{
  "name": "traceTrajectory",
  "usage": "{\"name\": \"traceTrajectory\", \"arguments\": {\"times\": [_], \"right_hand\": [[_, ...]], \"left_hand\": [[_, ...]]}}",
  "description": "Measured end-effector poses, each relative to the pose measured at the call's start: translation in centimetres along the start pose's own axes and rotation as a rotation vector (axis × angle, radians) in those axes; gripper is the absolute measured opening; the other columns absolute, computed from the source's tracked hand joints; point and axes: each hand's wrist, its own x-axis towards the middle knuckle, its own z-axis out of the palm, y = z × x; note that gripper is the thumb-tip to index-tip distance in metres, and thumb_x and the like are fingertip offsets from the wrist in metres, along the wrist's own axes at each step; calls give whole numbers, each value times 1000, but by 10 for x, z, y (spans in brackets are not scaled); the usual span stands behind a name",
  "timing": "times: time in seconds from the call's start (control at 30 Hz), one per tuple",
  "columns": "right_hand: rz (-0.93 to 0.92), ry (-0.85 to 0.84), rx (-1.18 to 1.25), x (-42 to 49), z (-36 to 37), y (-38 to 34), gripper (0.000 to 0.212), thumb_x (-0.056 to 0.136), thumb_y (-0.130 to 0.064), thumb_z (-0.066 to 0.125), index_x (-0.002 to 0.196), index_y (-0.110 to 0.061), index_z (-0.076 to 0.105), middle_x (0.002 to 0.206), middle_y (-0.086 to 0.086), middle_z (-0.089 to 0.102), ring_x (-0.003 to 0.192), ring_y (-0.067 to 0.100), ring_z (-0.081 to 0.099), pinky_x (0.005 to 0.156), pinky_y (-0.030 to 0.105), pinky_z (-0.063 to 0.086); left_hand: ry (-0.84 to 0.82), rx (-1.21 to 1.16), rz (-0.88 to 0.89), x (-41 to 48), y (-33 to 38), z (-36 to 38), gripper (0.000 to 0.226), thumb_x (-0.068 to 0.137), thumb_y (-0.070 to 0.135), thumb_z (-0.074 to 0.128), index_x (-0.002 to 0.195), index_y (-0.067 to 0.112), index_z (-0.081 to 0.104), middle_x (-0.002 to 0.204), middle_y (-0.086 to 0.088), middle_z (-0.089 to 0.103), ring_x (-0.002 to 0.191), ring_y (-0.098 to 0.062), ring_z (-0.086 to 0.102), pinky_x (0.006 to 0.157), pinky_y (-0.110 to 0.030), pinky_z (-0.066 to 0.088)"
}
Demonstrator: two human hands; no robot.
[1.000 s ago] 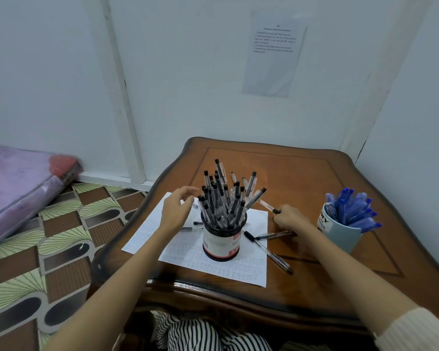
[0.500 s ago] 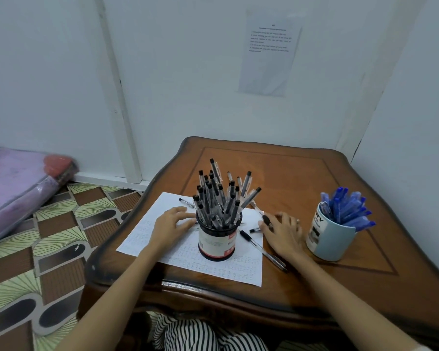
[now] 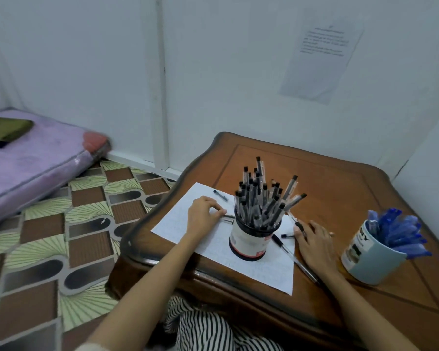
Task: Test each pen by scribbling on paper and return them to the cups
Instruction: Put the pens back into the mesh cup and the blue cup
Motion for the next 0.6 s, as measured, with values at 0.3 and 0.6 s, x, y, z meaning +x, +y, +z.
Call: {"name": "traceTrajectory", "arguments": {"times": [0.3, 0.6], "right_hand": [[-1, 44, -47, 4, 3, 0, 52, 102, -41, 23, 140, -13, 44, 145, 15, 40, 134, 33, 33, 110, 45, 23], [20, 58, -6, 1, 1, -3, 43, 102, -33, 32, 139, -17, 45, 146, 11, 40, 134, 30, 31, 109, 45, 22]], "left_hand": [[71, 127, 120, 2, -8, -12, 22, 92, 17, 52, 108, 14, 68, 121, -3, 62, 115, -20, 51, 95, -35, 39], [-129, 197, 230, -1, -15, -21, 32, 87, 40, 62, 110, 19, 68, 107, -1, 59, 101, -16, 50, 81, -29, 36]]}}
